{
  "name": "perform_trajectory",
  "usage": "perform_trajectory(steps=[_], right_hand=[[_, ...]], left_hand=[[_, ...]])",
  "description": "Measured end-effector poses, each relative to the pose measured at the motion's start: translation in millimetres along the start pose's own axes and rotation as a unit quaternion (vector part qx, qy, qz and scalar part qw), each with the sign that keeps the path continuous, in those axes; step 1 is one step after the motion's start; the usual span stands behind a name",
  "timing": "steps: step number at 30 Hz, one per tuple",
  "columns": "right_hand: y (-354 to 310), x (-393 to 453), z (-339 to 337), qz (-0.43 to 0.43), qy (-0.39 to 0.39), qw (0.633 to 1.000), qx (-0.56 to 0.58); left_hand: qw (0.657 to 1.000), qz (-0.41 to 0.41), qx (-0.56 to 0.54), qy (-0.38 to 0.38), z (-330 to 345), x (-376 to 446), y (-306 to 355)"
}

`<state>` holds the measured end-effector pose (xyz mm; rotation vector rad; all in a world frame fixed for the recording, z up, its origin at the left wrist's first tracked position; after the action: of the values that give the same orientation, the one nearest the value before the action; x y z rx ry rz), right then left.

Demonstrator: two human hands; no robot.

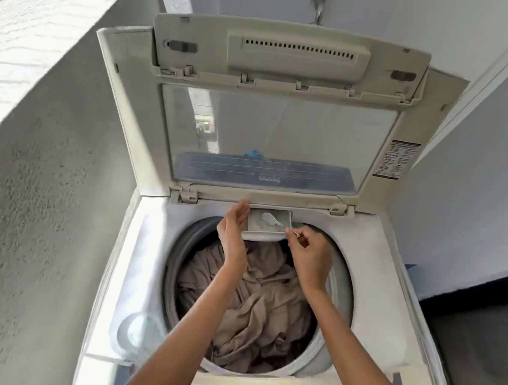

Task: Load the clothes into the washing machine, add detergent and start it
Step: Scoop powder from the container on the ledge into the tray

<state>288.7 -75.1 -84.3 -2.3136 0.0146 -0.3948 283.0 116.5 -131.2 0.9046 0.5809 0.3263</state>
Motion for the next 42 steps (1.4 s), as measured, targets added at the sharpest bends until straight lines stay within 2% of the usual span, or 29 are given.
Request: perform_trajectory(steps=[5,11,14,17,20,23,25,27,30,33,38,42], right_hand=[[-23,-8,-10,-0.137,0.030,0.987,-0.082],[-42,-17,-21,-0.225,0.065,0.965,-0.116],[-41,-18,-21,-0.232,0.069,0.964,-0.107],[-28,-18,-21,-0.161,0.059,0.982,-0.085],[-2,-17,-23,0.046,0.056,0.996,0.058],[16,-29,-16,0.245,0.053,0.933,0.258],[16,-33,-15,0.302,0.045,0.892,0.332],[9,-34,-15,0.322,0.016,0.871,0.371],[-20,-29,-21,0.286,-0.049,0.887,0.360],[-62,-29,-31,0.219,-0.103,0.904,0.352],[-133,-59,-59,0.082,-0.209,0.911,0.345],[-178,-113,-98,-0.009,-0.303,0.880,0.366]], left_hand=[[0.999,0.020,0.029,-0.010,1,-2,3],[0.997,0.037,0.058,-0.031,2,-2,1],[0.996,0.042,0.069,-0.044,1,-1,1],[0.994,0.044,0.077,-0.059,2,0,0],[0.993,0.046,0.086,-0.061,0,1,-2],[0.993,0.048,0.085,-0.066,1,0,-2],[0.996,0.024,0.060,-0.057,1,1,-1],[0.999,-0.025,0.017,-0.026,-2,0,1],[0.993,-0.085,-0.077,0.042,-13,-13,8],[0.975,-0.101,-0.183,0.080,-25,-35,25],[0.948,-0.041,-0.301,0.094,-51,-94,75],[0.922,0.025,-0.368,0.115,-82,-168,120]])
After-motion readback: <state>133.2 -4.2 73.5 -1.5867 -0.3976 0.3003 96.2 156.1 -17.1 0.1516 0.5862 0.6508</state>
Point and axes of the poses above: each hand's wrist, its own x-axis towards the middle knuckle, its own z-axis out of the palm, y = z × x, the point moved 8 cm from there along x, towards the middle knuckle, and after that the axes turned 4 degrees about -z, right-handed, at the moved point
